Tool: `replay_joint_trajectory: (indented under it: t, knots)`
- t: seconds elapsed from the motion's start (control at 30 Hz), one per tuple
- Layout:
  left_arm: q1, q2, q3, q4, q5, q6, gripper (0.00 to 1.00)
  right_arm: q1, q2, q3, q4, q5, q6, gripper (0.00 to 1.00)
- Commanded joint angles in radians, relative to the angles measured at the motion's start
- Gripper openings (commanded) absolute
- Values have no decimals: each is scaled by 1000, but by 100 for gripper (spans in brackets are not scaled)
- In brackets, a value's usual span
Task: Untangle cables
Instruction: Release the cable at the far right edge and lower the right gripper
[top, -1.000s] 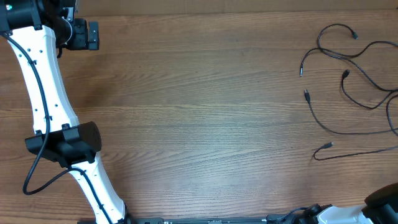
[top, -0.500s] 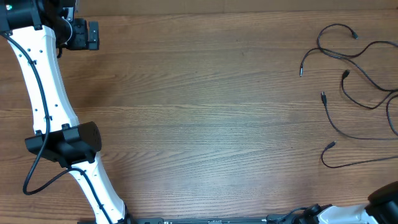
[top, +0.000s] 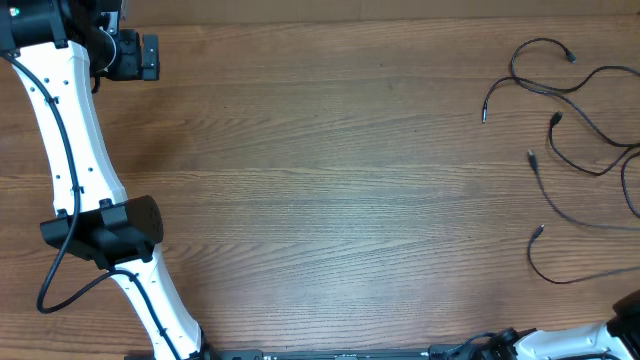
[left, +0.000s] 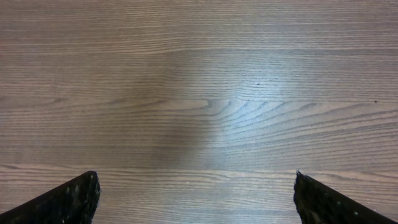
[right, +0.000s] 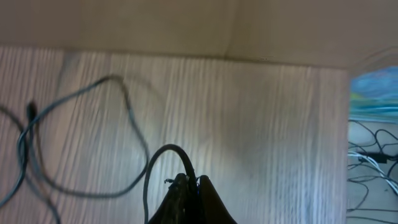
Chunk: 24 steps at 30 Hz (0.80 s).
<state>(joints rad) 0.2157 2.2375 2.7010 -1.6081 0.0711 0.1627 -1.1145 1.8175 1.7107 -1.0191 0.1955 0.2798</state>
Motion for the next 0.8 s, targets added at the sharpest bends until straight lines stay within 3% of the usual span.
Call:
replay_joint_trajectory:
  t: [0.0,0.23,0.3,0.4,0.43,0.53,0.77]
  knots:
    - [-7,15,4,0,7,-6,100,-47,31,-3,25,27,-4,4]
    - [-6,15,4,0,7,-6,99,-85,68,-4,72,-50,-5,4]
    - [-7,15,4,0,7,-6,100,-85,68,-3,76,-62,-5,14]
    - [-6,15,4,0,7,-6,100,-85,68,-3,91,-63,-4,66]
    - [-7,15,4,0,7,-6,100,-85,68,-3,92,-63,-4,78]
    - [-7,15,4,0,7,-6,99,-85,68,-3,92,-68,4,98]
    - [-7,15,4,2,7,-6,100,-85,68,-2,91,-255,3,100]
